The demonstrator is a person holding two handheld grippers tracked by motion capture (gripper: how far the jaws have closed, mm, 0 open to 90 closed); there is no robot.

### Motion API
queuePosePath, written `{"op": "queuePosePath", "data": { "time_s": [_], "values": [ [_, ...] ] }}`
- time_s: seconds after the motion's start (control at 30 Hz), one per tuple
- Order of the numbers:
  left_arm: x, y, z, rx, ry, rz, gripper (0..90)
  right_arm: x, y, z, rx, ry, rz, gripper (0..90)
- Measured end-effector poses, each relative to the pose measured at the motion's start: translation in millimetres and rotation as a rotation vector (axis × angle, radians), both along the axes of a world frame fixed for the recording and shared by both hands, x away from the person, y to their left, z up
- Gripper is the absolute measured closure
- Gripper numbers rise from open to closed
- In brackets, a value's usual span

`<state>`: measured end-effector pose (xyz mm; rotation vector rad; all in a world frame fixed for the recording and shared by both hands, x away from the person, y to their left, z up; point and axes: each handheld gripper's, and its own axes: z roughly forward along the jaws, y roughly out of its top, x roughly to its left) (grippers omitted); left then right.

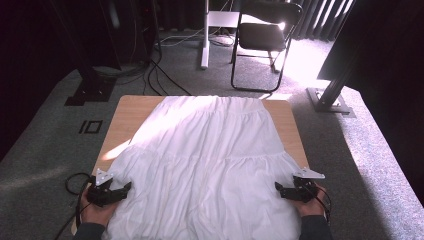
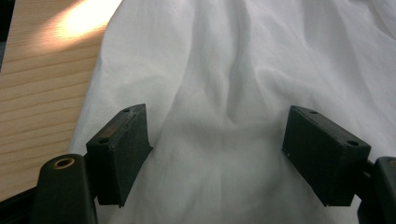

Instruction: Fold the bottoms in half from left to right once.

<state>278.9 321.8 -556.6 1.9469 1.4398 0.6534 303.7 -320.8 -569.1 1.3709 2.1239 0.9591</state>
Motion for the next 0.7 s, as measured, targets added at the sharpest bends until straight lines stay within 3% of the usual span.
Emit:
{"op": "queuePosePath", "data": {
  "time_s": [0.1,0.17,0.23,0.27,0.3,0.4,0.53,0.7],
  "values": [
    [0.3,-2.1,3.7,0.015,0.005,0.029,20.8,0.0,0.0,0.0,0.0,0.0,0.0,14.0],
    [-1.2,-2.2,13.3,0.04,-0.035,0.061,14.7,-0.1,0.2,0.0,0.0,0.001,-0.002,14.0],
    [-1.2,-0.3,16.6,0.029,-0.057,0.083,9.2,-0.2,0.2,0.0,0.0,0.001,-0.003,14.0],
    [1.9,7.4,21.6,-0.02,-0.056,0.084,9.1,-0.2,0.2,0.0,0.0,0.001,-0.003,14.0],
    [1.9,7.4,21.6,-0.02,-0.056,0.084,8.1,-0.2,0.2,0.0,0.0,0.001,-0.003,14.0],
    [14.9,16.2,18.8,-0.028,-0.02,0.088,5.4,-0.2,0.2,0.0,0.0,0.001,-0.004,14.0],
    [26.4,17.2,6.0,-0.021,0.064,0.057,4.9,-0.2,0.2,0.1,-0.001,0.001,-0.004,14.0],
    [24.9,17.5,1.7,0.01,0.074,0.063,2.7,-0.3,0.3,0.1,-0.001,0.001,-0.005,14.0]
  ]
}}
